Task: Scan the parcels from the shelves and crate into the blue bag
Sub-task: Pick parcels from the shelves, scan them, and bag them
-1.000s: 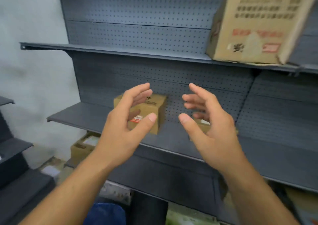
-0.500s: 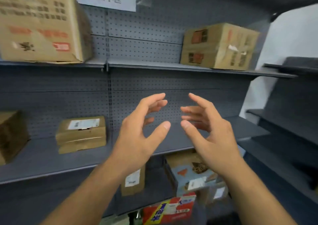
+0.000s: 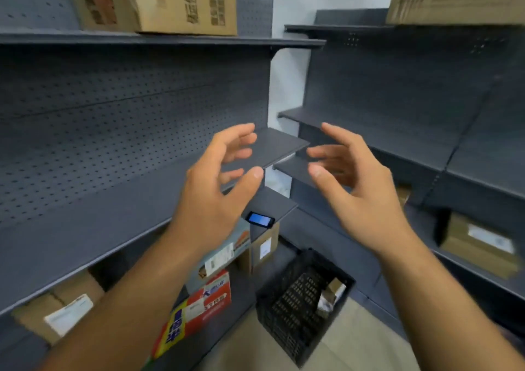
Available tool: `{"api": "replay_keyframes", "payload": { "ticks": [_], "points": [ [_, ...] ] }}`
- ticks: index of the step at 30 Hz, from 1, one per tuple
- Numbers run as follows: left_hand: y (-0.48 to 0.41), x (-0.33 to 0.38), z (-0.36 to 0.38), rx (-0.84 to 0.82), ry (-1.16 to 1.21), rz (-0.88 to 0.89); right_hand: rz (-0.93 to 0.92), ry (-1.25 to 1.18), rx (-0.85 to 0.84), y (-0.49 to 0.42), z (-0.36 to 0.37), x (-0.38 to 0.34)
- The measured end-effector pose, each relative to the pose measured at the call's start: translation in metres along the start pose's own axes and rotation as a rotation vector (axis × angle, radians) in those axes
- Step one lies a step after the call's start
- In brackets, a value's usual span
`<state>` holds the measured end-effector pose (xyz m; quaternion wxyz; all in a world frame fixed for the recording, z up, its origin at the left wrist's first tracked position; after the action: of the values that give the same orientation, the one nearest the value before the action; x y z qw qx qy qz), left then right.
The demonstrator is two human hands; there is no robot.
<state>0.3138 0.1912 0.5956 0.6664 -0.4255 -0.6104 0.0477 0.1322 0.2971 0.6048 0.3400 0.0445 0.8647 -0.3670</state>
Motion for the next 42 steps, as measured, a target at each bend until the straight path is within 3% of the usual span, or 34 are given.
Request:
{"api": "replay_keyframes", "payload": {
  "ticks": [7,14,22,32,36,42],
  "points": [
    [-0.024,-0.134,0.039,-0.151,0.09,-0.183,0.17,0.123,0.002,-0.035,0.042,0.094],
    [-0.073,-0.261,0.039,-0.19,0.183,-0.334,0.305,0.3,-0.048,-0.081,0.087,0.171],
    [-0.101,-0.367,0.087,-0.22,0.198,-0.467,0.465,0.335,-0.149,-0.084,0.111,0.287],
    [-0.094,-0.478,0.151,-0.003,-0.024,-0.655,0.448,0.271,-0.411,-0.097,0.174,0.474],
    [-0.093,-0.507,0.156,0.118,-0.078,-0.709,0.415,0.277,-0.538,-0.106,0.229,0.532],
    [-0.096,-0.574,0.123,0.159,-0.129,-0.758,0.351,0.342,-0.622,-0.112,0.343,0.602]
  ]
}}
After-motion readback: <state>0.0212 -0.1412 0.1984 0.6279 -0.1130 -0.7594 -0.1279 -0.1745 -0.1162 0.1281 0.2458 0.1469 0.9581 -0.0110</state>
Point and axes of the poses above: each hand's wrist, its own y-axis away from the middle knuckle, its own z-axis out of the palm, x = y × z, the point moved 5 cm from there along -y, towards the middle knuckle, and after that the axes turned 11 degrees about y, right-handed, at the moved point
